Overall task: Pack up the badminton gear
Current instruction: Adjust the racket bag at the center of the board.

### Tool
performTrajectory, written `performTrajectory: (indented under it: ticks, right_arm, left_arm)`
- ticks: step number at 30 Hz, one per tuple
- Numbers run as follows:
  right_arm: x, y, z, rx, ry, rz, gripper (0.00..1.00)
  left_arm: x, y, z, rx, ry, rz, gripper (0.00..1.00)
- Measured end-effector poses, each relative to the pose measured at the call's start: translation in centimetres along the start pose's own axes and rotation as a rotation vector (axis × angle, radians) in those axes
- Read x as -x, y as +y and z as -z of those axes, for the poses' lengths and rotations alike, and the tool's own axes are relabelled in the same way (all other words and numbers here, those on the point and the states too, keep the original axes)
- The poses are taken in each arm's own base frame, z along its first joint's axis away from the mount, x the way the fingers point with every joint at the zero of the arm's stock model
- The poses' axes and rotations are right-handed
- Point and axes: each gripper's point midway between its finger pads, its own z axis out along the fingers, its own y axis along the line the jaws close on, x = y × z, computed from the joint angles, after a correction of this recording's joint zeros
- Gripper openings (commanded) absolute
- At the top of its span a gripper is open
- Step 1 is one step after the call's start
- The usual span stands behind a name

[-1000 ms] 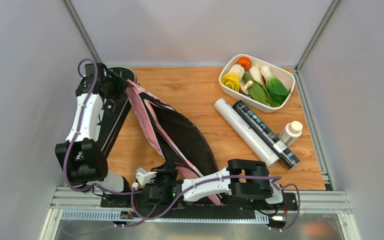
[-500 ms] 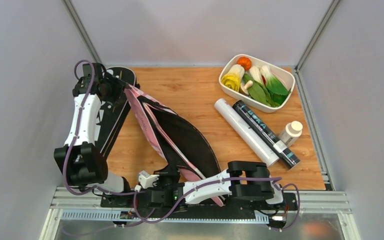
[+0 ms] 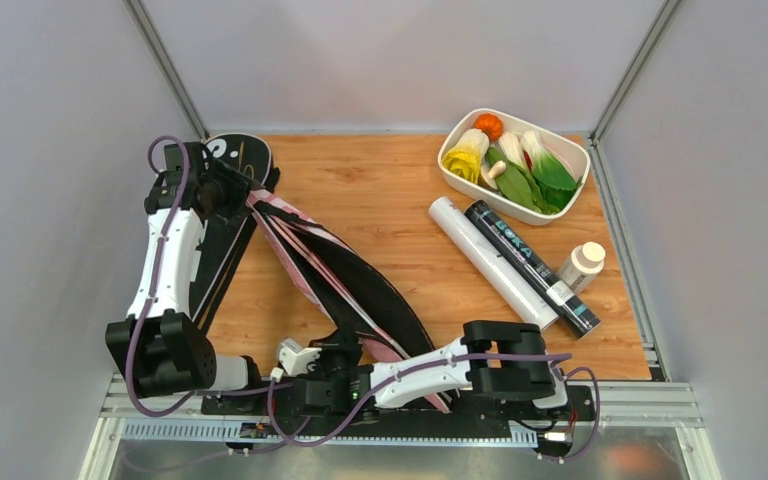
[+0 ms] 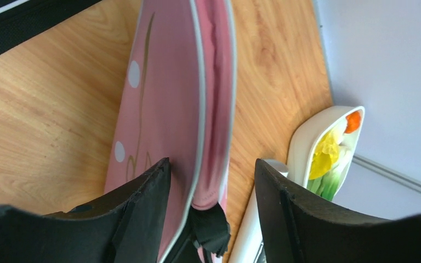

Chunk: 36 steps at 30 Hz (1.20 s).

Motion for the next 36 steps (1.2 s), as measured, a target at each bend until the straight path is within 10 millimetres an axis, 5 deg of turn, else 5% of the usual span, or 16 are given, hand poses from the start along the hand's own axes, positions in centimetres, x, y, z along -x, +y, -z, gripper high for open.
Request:
performTrajectory:
  ticks: [15, 18, 33, 35, 36]
  right_arm:
    - [-1.9, -2.4, -0.5, 0.002, 0.027, -0.115, 0.00]
    - [-2.6, -2.4, -0.8, 0.003, 0.037, -0.118, 0.00]
    - [-4.4, -3.7, -1.4, -0.013, 0.063, -0.156, 0.00]
    - [-4.6, -3.9, -1.4, -0.015, 0.061, -0.161, 0.00]
    - [-4.7, -3.9, -1.4, -0.016, 0.061, -0.164, 0.00]
  left_arm:
    - [1.4, 3.0, -2.5, 0.105, -0.008, -0.047, 0.55]
    - [1.7, 3.2, -3.0, 0.104, 0.003, -0.044, 0.59]
    - [2.0, 2.4, -3.2, 0.072, 0.026, -0.095, 0.56]
    - [2.0, 2.3, -3.2, 0.066, 0.031, -0.095, 0.47]
    - [2.0, 2.3, -3.2, 0.063, 0.034, -0.094, 0.33]
